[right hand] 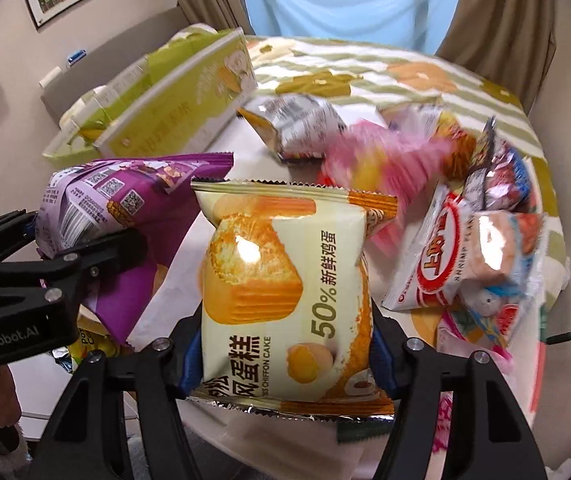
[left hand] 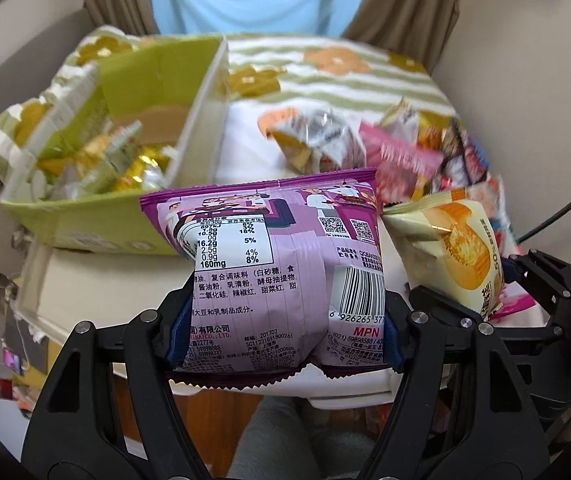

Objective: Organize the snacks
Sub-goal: 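Carry the purple bag and cake packet into the box and release them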

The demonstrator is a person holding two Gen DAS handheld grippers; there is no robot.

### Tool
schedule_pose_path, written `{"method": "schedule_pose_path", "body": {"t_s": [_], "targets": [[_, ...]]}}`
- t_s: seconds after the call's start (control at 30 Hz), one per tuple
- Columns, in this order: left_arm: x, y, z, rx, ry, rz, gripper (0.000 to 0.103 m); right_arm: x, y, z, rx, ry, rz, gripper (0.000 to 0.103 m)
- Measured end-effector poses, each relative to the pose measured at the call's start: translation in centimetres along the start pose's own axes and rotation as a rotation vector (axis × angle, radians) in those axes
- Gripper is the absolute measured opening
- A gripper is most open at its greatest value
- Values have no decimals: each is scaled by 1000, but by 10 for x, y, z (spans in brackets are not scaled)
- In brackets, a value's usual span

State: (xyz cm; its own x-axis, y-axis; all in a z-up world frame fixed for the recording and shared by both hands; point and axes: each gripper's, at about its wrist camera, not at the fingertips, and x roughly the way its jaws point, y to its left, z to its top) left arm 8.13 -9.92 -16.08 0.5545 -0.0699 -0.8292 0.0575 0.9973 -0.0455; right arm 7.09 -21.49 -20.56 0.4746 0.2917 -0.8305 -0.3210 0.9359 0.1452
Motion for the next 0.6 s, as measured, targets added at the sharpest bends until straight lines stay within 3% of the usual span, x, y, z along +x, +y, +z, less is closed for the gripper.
{"method": "schedule_pose_path", "body": {"t_s": [0.3, 0.6], "targets": [[-57, 45, 39, -56, -149, 28, 69, -41, 33, 35, -71, -127, -2, 62], [-49, 136, 118, -74, -207, 35, 69, -34, 87, 118, -98, -219, -5, 62]]}}
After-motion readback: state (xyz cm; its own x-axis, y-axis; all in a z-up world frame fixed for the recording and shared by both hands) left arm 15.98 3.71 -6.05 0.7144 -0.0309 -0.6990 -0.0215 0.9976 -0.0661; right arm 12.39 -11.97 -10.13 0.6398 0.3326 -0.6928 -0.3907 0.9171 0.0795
